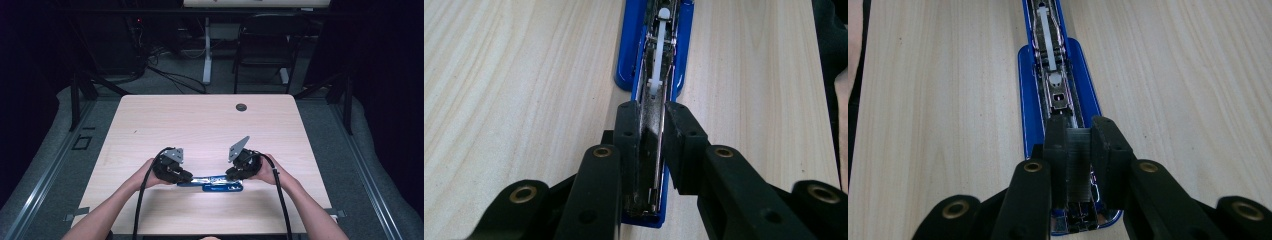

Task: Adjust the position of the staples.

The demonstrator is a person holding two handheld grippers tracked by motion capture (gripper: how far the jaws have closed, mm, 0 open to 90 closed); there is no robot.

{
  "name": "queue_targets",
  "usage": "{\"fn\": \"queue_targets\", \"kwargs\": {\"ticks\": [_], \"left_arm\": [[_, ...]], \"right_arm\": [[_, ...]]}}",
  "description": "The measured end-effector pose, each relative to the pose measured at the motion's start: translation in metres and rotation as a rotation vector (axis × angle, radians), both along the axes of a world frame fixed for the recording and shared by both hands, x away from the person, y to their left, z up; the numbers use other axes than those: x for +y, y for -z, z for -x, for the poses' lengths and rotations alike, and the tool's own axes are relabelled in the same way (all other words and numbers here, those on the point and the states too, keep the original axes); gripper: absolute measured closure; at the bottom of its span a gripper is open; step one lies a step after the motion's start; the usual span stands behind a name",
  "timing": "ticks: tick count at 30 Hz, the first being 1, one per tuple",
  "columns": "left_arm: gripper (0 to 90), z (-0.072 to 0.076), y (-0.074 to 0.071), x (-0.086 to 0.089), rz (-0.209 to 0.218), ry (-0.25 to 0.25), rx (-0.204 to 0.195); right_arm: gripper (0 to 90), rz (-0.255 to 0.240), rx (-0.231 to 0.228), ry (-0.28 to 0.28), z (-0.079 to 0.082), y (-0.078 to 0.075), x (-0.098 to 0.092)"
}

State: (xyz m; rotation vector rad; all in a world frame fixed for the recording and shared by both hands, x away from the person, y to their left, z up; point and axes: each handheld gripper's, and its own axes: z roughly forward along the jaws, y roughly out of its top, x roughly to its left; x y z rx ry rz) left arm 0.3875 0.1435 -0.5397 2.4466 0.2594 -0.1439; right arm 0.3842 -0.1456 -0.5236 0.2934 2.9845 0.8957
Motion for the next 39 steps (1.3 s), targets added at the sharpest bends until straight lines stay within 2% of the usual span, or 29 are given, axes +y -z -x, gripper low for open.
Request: {"fn": "queue_targets", "kwargs": {"ticks": [3,4,5,7,9,13,15,17,21,22,24,30,36,37,39], "left_arm": [[77.1,0.0,0.0,-0.0001,0.0,0.001,-0.001],[77.0,0.0002,-0.0013,0.0,-0.02,-0.002,-0.012],[77.0,0.0,0.0,-0.0001,0.0,0.0,0.0],[77.0,0.0002,-0.0015,0.0,-0.024,-0.005,-0.015],[77.1,-0.0001,0.0001,0.0,0.001,-0.001,0.001],[77.1,-0.0004,0.0003,0.0001,0.002,0.0,0.003],[77.1,-0.0002,-0.0016,0.0001,-0.027,-0.004,-0.014],[77.1,-0.0002,-0.0017,0.0,-0.027,-0.005,-0.014],[77.1,-0.0002,-0.0017,0.0,-0.027,-0.006,-0.012],[77.1,-0.0002,-0.0017,-0.0001,-0.027,-0.006,-0.012],[77.0,-0.0002,-0.0015,-0.0001,-0.024,-0.005,-0.01],[77.0,-0.0003,-0.0014,-0.0001,-0.023,-0.005,-0.009],[77.0,-0.0004,-0.0013,0.0,-0.021,-0.006,-0.007],[77.1,-0.0008,0.0001,0.0,0.0,0.0,0.009],[77.1,-0.0008,0.0001,0.0,0.0,0.0,0.009]], "right_arm": [[78.6,0.0,-0.012,-0.013,0.0007,-0.0001,-0.0006],[78.6,0.003,-0.014,-0.015,0.0007,-0.0003,-0.0008],[78.6,0.001,-0.014,-0.017,0.0008,-0.0004,-0.0009],[78.7,-0.001,-0.014,-0.016,0.0009,-0.0006,-0.0015],[78.6,0.009,-0.021,-0.028,0.0005,-0.0016,-0.0021],[78.7,0.007,-0.027,-0.035,0.0012,-0.0024,-0.0029],[78.7,0.011,-0.034,-0.038,0.0016,-0.0035,-0.0035],[78.7,-0.006,-0.03,-0.034,0.0024,-0.0033,-0.0043],[78.6,-0.005,-0.028,-0.034,0.0021,-0.0025,-0.0039],[78.5,0.011,-0.036,-0.039,0.0017,-0.0025,-0.0031],[78.3,0.005,-0.029,-0.036,0.0023,0.0002,-0.0014],[77.5,0.035,-0.033,-0.045,0.0031,0.0036,0.0014],[77.5,0.034,-0.035,-0.052,0.003,0.0043,0.0007],[77.4,0.035,-0.035,-0.053,0.003,0.0042,0.0004],[77.4,0.037,-0.031,-0.051,0.0031,0.0039,-0.0005]]}}
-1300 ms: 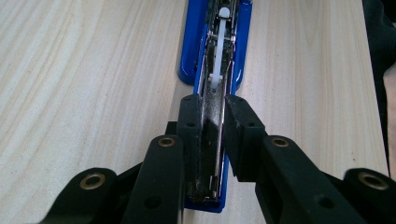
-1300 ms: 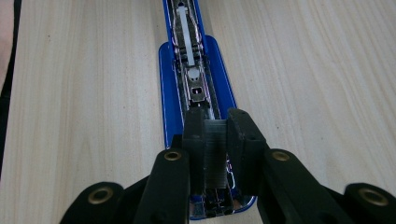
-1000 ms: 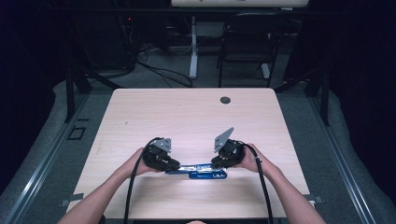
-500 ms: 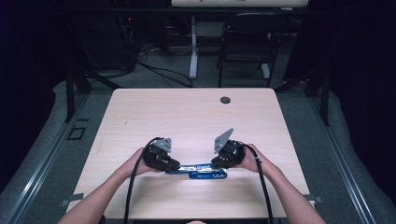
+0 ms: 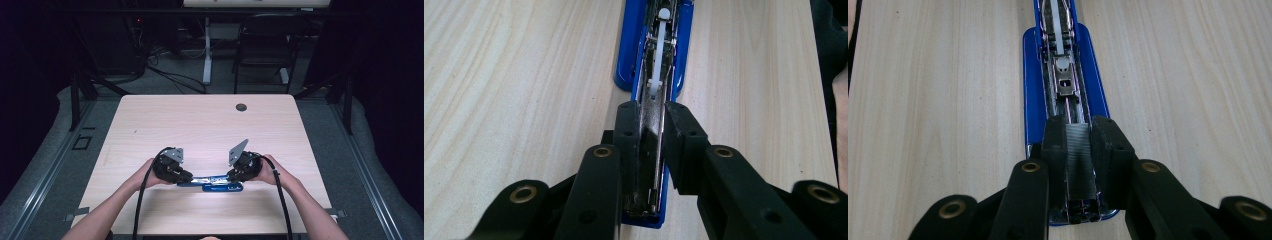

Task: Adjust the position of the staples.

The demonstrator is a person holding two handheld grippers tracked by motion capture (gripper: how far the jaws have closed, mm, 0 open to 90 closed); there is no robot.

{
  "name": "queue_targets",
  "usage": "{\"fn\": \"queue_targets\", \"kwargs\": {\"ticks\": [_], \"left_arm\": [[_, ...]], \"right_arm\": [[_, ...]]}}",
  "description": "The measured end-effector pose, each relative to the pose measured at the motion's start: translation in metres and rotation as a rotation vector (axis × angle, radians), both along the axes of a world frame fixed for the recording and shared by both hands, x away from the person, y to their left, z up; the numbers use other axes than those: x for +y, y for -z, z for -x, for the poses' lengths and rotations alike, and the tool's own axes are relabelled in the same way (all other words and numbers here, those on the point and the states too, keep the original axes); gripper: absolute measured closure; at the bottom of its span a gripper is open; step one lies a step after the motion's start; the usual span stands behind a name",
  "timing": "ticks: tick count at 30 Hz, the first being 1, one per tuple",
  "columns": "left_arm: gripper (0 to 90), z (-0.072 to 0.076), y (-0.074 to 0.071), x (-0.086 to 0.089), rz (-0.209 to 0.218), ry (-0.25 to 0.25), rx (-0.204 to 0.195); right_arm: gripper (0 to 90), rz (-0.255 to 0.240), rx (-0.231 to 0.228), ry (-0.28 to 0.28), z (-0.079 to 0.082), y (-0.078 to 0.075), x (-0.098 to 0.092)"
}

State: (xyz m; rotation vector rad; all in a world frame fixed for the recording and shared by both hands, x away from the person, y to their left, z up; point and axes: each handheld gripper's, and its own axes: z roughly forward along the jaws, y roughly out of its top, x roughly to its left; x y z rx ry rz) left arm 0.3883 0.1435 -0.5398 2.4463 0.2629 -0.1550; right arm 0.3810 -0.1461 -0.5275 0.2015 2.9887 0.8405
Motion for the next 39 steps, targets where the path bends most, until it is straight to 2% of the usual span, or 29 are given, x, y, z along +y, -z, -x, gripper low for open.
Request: {"fn": "queue_targets", "kwargs": {"ticks": [8,12,13,17,19,26,27,33,39], "left_arm": [[77.0,0.0,0.0,0.0,-0.002,-0.001,-0.003],[77.0,0.0,0.0,0.0,-0.002,-0.002,-0.003],[77.0,0.0,0.0,0.0,-0.002,-0.002,-0.003],[77.0,0.0,0.0,0.0,-0.002,-0.003,-0.003],[77.0,0.0,0.0,0.0,-0.002,-0.003,-0.003],[77.0,0.0,0.0,0.0,-0.003,-0.002,-0.004],[77.0,0.0,0.0,0.0,-0.003,-0.001,-0.005],[77.0,0.0,0.0,0.0,-0.004,-0.001,-0.006],[77.0,0.0,0.0,0.0,-0.002,-0.001,-0.005]], "right_arm": [[77.4,0.006,-0.012,-0.022,0.002,-0.001,-0.003],[77.3,0.026,-0.021,-0.033,0.001,-0.002,-0.005],[77.3,0.013,-0.015,-0.023,0.001,-0.001,-0.005],[76.4,0.017,-0.007,-0.023,0.001,-0.001,-0.007],[75.4,0.039,-0.008,-0.028,0.0,-0.002,-0.007],[72.0,0.011,0.019,0.017,-0.003,-0.003,-0.01],[71.4,-0.002,0.027,0.029,-0.003,-0.003,-0.011],[68.0,-0.001,0.039,0.114,-0.007,-0.003,-0.009],[66.2,-0.014,0.065,0.172,-0.009,-0.002,-0.001]]}}
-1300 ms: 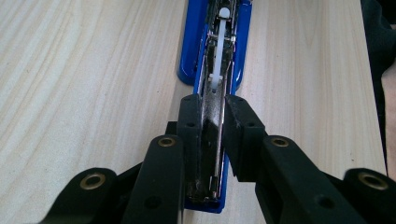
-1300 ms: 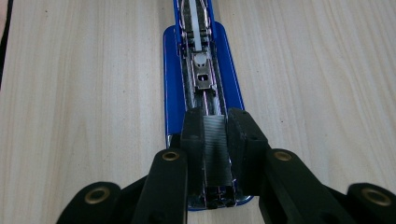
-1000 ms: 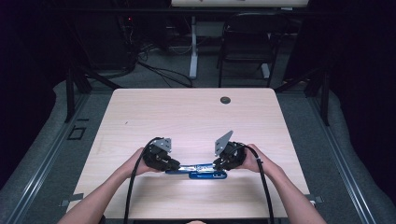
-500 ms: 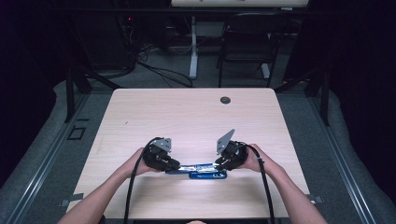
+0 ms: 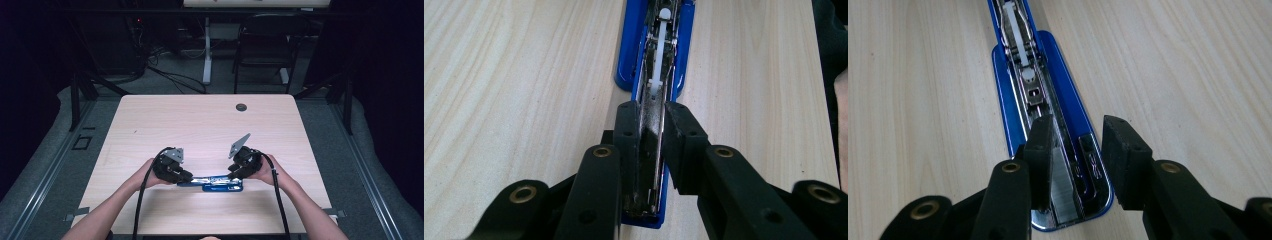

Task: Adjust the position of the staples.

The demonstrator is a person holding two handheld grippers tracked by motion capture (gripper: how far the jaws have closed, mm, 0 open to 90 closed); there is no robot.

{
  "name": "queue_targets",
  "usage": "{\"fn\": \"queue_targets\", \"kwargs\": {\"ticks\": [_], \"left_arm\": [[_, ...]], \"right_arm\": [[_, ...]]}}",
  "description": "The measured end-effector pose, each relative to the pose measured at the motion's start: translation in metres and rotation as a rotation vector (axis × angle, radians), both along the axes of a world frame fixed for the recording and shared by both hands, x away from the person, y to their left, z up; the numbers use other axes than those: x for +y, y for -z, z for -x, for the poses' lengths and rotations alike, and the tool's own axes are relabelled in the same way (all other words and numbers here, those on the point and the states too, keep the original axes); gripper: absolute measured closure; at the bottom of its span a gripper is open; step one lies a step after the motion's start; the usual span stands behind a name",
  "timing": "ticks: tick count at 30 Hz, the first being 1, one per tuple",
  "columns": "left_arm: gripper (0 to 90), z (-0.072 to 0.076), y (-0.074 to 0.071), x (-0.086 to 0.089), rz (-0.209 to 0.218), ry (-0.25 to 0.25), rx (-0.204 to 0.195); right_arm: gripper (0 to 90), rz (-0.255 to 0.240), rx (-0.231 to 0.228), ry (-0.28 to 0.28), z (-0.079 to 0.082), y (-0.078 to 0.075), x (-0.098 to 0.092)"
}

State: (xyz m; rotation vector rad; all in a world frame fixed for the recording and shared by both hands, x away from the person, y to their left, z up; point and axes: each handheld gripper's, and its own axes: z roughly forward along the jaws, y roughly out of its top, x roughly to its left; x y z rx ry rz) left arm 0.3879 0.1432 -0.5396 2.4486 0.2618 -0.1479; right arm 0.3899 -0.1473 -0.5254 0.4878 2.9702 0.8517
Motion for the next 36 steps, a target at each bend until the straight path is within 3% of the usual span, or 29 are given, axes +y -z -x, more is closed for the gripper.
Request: {"fn": "queue_targets", "kwargs": {"ticks": [2,8,12,15,16,24,36], "left_arm": [[76.9,0.0,-0.002,0.0,-0.024,-0.006,-0.017],[77.0,0.001,-0.002,0.0,-0.028,-0.006,-0.02],[77.0,0.0,0.0,0.0,-0.002,-0.001,-0.005],[76.9,0.001,-0.002,0.0,-0.024,-0.007,-0.021],[76.9,0.001,0.0,0.0,0.003,-0.003,-0.005],[76.9,0.001,0.0,0.0,0.002,0.0,-0.006],[76.9,0.0,0.0,0.0,-0.002,0.001,-0.007]], "right_arm": [[66.0,0.0,0.001,0.018,0.0,0.0,0.003],[66.7,0.03,0.006,0.036,0.001,0.004,0.011],[67.8,0.029,0.017,0.049,0.0,0.004,0.009],[67.6,0.038,0.012,0.051,0.001,0.004,0.01],[67.1,0.034,0.013,0.054,0.001,0.004,0.01],[63.6,-0.002,0.007,0.099,0.001,-0.002,0.008],[74.7,-0.035,-0.025,0.109,0.009,-0.01,0.011]]}}
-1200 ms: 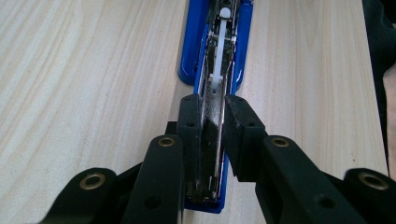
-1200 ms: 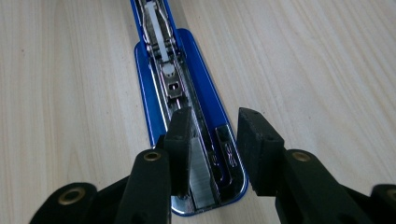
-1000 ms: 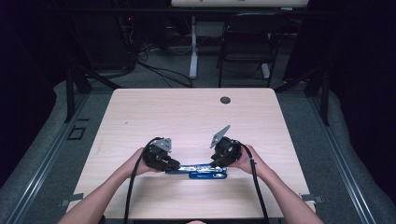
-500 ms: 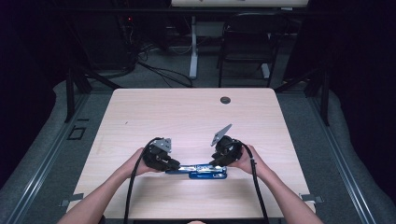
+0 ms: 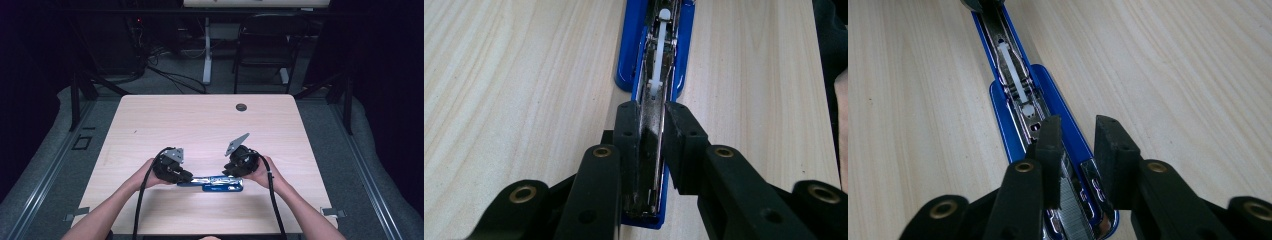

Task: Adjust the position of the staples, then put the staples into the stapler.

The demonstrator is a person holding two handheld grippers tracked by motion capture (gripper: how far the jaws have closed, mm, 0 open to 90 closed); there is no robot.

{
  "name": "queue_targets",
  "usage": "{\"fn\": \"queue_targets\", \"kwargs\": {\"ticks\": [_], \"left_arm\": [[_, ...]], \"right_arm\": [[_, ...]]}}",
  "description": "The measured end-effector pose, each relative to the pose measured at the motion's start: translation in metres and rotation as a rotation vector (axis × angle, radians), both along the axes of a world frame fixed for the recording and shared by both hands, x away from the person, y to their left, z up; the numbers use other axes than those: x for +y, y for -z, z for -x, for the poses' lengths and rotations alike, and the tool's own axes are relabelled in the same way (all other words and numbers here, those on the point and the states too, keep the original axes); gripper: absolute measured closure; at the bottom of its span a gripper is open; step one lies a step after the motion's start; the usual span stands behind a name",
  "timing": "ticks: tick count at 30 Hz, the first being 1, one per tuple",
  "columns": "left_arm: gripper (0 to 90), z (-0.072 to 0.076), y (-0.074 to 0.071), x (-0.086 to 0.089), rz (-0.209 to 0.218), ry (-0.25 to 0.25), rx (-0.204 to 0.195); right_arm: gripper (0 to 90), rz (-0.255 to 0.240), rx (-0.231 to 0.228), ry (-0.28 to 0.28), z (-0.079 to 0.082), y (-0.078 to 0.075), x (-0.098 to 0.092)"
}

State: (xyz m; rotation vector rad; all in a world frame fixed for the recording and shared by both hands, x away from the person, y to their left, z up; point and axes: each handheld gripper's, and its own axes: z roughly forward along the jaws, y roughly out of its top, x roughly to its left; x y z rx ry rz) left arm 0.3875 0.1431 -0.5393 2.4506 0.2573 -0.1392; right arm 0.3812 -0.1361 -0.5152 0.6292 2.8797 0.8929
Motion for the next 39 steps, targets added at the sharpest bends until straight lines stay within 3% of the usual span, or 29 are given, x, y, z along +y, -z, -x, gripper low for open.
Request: {"fn": "queue_targets", "kwargs": {"ticks": [7,22,23,25,27,29,33,34,36,39], "left_arm": [[76.8,0.0,0.0,0.0,0.004,-0.001,0.0],[76.5,0.001,0.0,0.0,0.013,-0.009,0.001],[76.5,0.001,-0.002,0.0,-0.004,-0.014,-0.014],[75.7,0.001,-0.001,0.001,0.014,-0.013,-0.004],[75.3,0.001,-0.003,0.002,-0.012,-0.022,-0.021],[75.2,0.0,-0.001,0.003,0.019,-0.013,0.003],[74.9,0.0,-0.001,0.003,0.022,-0.016,0.0],[74.9,0.0,-0.002,0.004,-0.003,-0.021,-0.016],[74.6,-0.001,-0.001,0.005,0.026,-0.013,0.007],[73.4,-0.001,0.0,0.006,0.029,-0.02,0.006]], "right_arm": [[88.8,-0.013,-0.004,0.018,0.005,-0.003,0.003],[90.0,-0.027,-0.012,0.011,0.012,-0.002,0.024],[90.0,-0.028,-0.015,0.012,0.013,-0.001,0.026],[89.4,-0.029,-0.023,0.014,0.014,0.0,0.032],[89.2,-0.032,-0.012,0.008,0.014,0.002,0.038],[89.4,-0.03,-0.01,0.007,0.014,0.005,0.043],[89.5,-0.045,-0.014,0.005,0.015,0.01,0.052],[89.5,-0.044,-0.014,0.001,0.015,0.011,0.053],[89.4,-0.047,-0.016,-0.002,0.016,0.013,0.057],[89.3,-0.044,-0.016,-0.01,0.015,0.016,0.062]]}}
